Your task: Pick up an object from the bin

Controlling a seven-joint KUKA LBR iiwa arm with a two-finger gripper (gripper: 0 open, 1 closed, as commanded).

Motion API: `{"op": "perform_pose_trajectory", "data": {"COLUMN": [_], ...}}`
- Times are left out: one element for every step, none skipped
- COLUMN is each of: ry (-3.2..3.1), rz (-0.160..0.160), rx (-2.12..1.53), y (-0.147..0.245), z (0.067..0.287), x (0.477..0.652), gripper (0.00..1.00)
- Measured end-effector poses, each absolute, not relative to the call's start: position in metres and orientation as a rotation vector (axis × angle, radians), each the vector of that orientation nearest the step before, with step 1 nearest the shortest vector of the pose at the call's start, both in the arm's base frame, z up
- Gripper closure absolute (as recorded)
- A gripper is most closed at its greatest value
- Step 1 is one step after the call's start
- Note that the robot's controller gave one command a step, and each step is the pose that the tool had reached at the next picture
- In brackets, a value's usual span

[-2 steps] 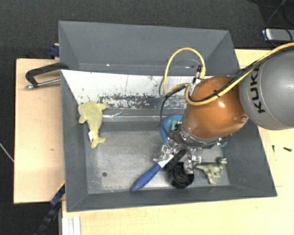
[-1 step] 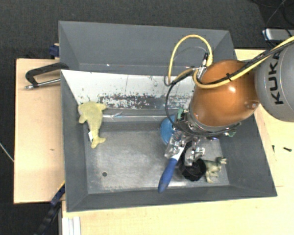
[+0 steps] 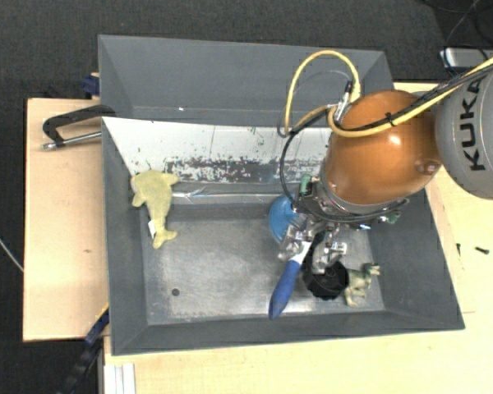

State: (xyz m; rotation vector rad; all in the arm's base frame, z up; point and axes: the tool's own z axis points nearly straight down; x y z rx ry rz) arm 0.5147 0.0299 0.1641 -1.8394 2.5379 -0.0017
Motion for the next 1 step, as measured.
{"op": "perform_pose_trajectory", "data": {"ry": [2.542], "rz": [0.001], "rx": [-1.836], "y": [0.0309], "z": [0.1665], "x": [0.5154], "gripper": [1.00]}}
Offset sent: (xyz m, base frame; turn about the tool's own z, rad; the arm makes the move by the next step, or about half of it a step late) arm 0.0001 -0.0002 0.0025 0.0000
